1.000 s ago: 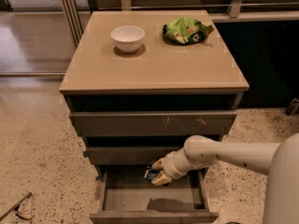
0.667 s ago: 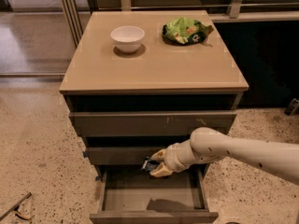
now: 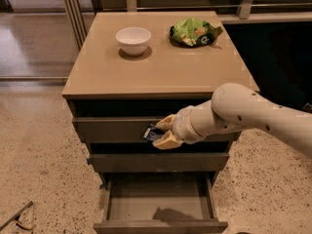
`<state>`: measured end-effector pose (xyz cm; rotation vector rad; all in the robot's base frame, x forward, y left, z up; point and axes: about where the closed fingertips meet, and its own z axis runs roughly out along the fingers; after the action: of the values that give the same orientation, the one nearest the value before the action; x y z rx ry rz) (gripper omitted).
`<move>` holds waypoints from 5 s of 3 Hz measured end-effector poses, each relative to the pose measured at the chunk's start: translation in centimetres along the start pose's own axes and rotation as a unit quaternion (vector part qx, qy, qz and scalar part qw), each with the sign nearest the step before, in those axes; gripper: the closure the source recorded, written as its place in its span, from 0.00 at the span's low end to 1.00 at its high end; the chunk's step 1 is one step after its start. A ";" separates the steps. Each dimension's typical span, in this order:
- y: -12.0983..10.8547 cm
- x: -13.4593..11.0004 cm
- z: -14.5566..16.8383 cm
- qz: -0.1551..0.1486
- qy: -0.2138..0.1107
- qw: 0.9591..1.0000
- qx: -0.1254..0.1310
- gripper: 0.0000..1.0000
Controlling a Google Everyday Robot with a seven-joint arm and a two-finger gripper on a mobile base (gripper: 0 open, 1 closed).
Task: Pick rxbar blueberry from bottom drawer and place on counter
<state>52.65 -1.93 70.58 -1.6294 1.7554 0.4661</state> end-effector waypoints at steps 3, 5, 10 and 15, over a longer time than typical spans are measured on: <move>-2.6 -6.5 -5.2 0.012 -0.031 0.999 0.026 1.00; -4.9 -13.3 -10.4 -0.014 -0.057 0.997 0.054 1.00; -14.8 -9.5 -9.0 0.061 -0.018 0.994 0.090 1.00; -17.1 -7.0 -7.0 0.059 -0.041 0.994 0.084 0.40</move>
Offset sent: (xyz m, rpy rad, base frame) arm 0.0123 -0.0032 0.0645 0.0350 -0.0357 -0.0661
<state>67.43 -4.13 83.57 -1.3779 1.7848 0.4212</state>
